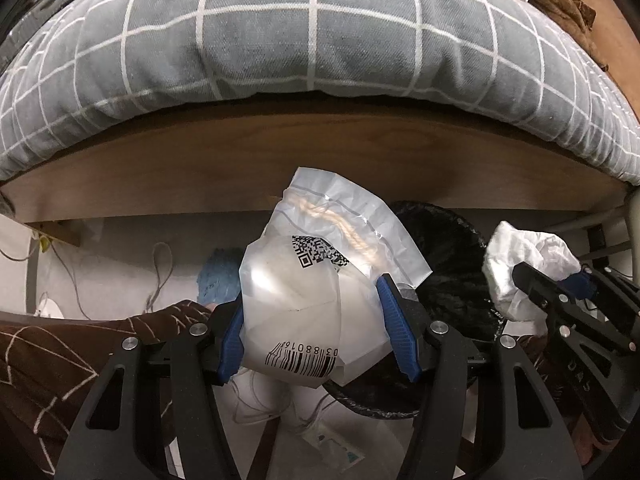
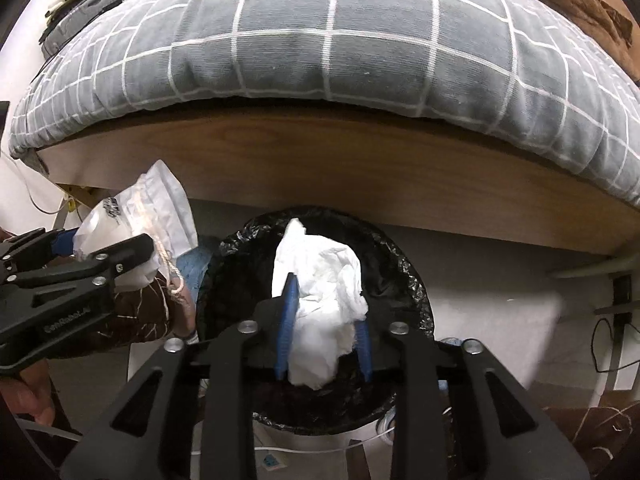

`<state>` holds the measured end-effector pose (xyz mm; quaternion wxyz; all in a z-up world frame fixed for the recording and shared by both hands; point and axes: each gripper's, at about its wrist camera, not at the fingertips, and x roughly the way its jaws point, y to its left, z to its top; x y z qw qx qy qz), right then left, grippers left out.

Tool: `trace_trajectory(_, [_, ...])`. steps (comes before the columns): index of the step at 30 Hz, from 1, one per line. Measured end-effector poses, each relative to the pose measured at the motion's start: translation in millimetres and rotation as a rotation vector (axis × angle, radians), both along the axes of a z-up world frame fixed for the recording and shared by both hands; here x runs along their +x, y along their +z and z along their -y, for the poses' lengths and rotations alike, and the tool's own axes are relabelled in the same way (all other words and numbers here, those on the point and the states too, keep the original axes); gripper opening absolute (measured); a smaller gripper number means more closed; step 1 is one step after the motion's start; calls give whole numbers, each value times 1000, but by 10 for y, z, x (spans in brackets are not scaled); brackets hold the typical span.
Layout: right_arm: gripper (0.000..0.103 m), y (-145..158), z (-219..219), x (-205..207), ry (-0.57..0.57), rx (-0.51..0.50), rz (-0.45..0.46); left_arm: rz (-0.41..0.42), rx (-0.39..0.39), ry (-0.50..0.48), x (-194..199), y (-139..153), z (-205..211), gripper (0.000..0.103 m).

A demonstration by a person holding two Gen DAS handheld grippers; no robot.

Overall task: Collect trash
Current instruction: 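Open the right tool dropping the tissues while the left tool releases the white bag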

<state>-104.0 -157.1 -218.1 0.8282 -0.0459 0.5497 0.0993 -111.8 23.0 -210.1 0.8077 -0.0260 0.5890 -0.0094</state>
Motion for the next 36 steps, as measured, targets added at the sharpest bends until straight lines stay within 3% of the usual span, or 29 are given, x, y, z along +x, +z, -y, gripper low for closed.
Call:
trace_trajectory(6, [67, 79, 101, -54, -18, -25, 38, 3, 3, -17, 40, 43, 97, 59])
trace_trajectory(12, [88, 188, 386, -78, -80, -68, 83, 3, -9, -45, 51, 57, 295, 59])
trace_trajectory(17, [94, 262, 688, -80, -153, -82, 110, 14, -17, -87, 59, 97, 508, 59])
trace_trajectory(26, [95, 333, 1114, -122, -254, -102, 130, -1, -42, -135, 65, 74, 797, 59])
trace_trajectory(36, [95, 317, 1118, -112, -270, -99, 136, 14, -21, -193, 15, 21, 992, 68])
